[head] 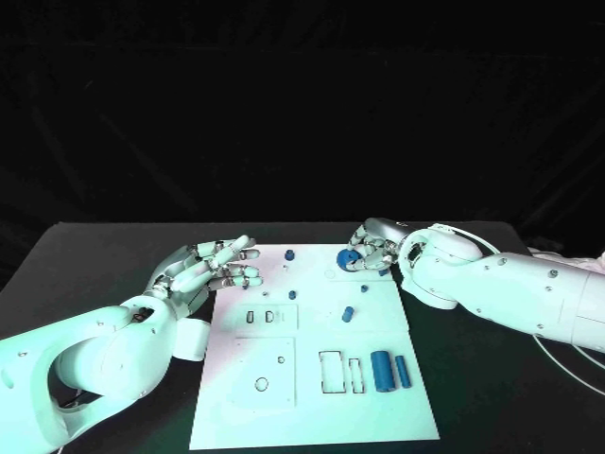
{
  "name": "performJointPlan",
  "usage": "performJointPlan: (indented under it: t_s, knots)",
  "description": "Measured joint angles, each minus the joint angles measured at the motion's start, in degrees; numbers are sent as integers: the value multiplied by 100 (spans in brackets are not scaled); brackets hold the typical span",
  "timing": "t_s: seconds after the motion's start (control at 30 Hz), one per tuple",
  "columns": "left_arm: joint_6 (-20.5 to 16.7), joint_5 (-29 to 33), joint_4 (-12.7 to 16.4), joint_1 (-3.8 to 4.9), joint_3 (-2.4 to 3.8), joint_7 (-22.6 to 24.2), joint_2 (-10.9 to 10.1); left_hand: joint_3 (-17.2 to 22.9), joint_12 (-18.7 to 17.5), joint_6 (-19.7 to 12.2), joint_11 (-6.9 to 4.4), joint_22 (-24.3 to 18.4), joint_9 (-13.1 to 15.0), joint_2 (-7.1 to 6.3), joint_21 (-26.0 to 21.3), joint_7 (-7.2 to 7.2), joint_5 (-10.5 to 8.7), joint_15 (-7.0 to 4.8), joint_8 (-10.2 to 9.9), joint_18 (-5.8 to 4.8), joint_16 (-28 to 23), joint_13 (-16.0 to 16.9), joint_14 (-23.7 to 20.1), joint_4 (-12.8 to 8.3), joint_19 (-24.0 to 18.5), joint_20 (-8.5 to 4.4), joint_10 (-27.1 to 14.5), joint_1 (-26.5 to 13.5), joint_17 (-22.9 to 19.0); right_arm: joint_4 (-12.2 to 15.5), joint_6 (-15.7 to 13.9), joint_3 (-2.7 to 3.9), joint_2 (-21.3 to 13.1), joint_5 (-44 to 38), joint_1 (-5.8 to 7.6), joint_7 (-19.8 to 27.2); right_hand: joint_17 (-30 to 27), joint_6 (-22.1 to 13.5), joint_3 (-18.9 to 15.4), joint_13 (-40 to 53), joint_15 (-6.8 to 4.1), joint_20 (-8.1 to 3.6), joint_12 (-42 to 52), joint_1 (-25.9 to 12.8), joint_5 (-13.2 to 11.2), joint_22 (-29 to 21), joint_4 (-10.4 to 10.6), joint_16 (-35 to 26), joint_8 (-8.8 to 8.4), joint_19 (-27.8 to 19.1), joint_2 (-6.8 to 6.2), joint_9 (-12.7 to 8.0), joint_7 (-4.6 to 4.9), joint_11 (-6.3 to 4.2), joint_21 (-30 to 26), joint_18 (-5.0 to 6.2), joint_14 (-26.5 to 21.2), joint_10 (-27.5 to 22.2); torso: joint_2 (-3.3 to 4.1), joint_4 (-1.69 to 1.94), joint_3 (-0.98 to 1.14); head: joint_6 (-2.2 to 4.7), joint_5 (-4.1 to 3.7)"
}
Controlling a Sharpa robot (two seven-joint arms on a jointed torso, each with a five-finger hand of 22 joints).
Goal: Assemble the parts on the task board
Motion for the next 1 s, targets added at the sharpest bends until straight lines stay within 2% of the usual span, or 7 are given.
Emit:
performJointPlan:
  t_s: [0.43, 0.53, 1.0]
  knots:
    - [0, 1, -7, 0, 0, -4, 4, -16, 0, 0, 0, 0, 0, 0, 0, 0, 0, 0, 0, 0, 0, 0, 0, -15, 0, 0, 0, 0, 4, -86, -1, 1, 87, -135, -19, -48, -1, 0, 0, 34, 0, 0, 0, 49, -21, -1, 0, 0, 70, 0, 50, 18, 0, 0, -3, 0, 0, 0, 0, 0, 4, -28, -14]
    - [0, 2, -7, 0, 0, -5, 4, -15, 0, 0, 0, 0, 0, 0, 0, 0, 0, 0, 0, 0, 0, 0, 0, -15, 0, 0, 0, 0, 4, -107, -10, 0, 91, -166, -21, -71, -1, 0, 0, 60, 0, 0, 22, 107, -21, 7, 0, 0, 111, 0, 108, 28, 0, 0, -3, 0, 0, 0, 1, 0, 4, -34, -20]
    - [15, 3, -15, 0, 0, -13, 3, -15, 0, 0, 0, 4, 0, 0, 0, 0, 0, 0, 0, 1, 0, 0, 0, -15, 0, 0, 0, 0, 12, -117, -59, 1, 86, -359, -22, -145, -2, 20, 10, 67, 0, 0, 22, 128, -21, 6, -10, 0, 138, 0, 129, 35, -20, 0, 18, 0, 0, 0, 1, -5, 7, -54, -44]
